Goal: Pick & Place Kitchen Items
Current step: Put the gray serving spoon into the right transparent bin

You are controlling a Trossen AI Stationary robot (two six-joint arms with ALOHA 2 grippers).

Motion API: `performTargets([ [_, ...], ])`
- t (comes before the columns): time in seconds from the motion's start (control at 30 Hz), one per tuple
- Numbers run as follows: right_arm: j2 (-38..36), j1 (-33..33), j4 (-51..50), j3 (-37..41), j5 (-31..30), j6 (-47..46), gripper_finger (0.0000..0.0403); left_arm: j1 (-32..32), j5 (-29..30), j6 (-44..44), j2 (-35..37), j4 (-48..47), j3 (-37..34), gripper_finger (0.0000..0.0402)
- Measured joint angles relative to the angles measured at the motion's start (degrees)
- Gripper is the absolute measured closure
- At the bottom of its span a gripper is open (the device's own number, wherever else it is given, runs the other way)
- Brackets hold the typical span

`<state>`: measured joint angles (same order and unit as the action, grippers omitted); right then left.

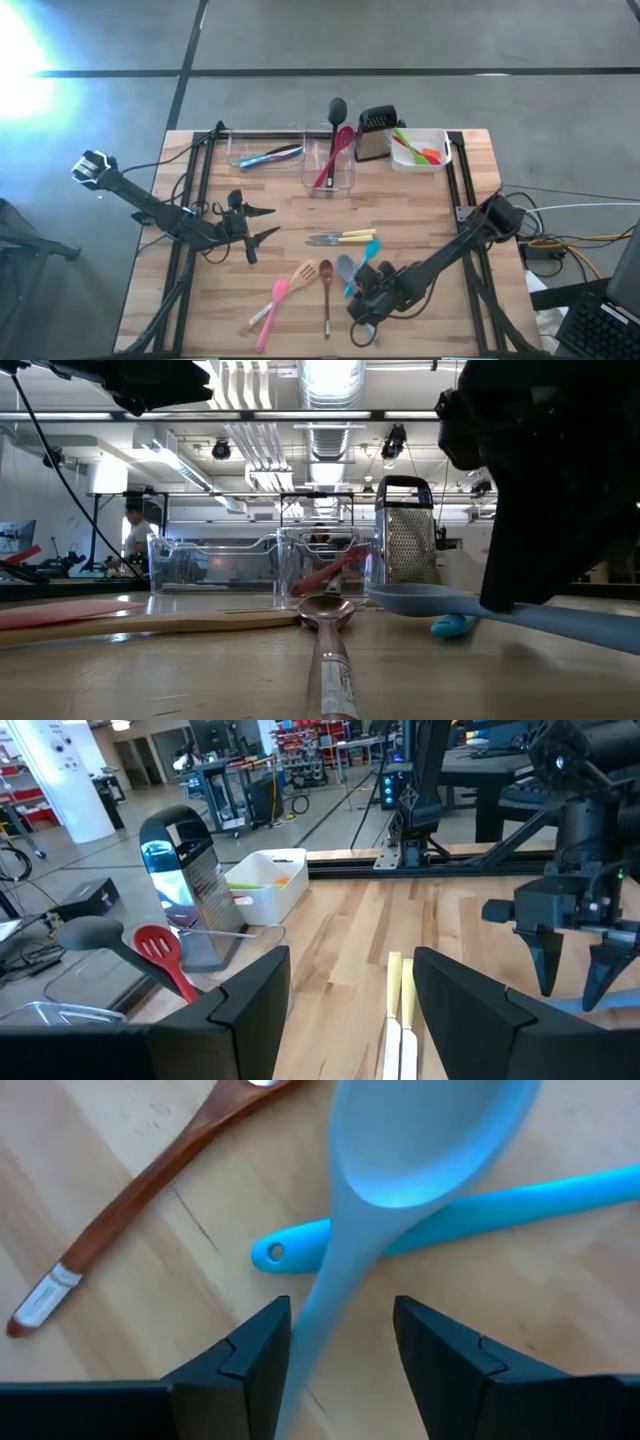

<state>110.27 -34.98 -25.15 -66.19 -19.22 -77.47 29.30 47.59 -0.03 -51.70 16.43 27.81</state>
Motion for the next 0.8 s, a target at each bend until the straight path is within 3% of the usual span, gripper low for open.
performTargets([
  [0.3, 4.6, 0.39, 1.59, -0.31, -1.2, -1.47, 0.0242, 0.0, 0.02, 0.04, 0.0, -0.03, 0.0, 0.0184],
  [0.43, 4.0, 0.44, 1.37, -0.16, -2.21, -0.73, 0.0281, 0.0, 0.02, 0.07, 0.0, -0.04, 0.0, 0.0184],
  [0.6, 0.6, 0.59, -1.76, 0.22, -1.21, 0.11, 0.0371, -0.04, 0.02, 0.09, 0.0, -0.23, 0.0, 0.0184],
  [0.8, -6.36, 0.25, -6.15, 0.26, -3.45, 1.1, 0.0373, -0.04, 0.04, 0.04, -0.01, -0.78, 0.0, 0.0184],
])
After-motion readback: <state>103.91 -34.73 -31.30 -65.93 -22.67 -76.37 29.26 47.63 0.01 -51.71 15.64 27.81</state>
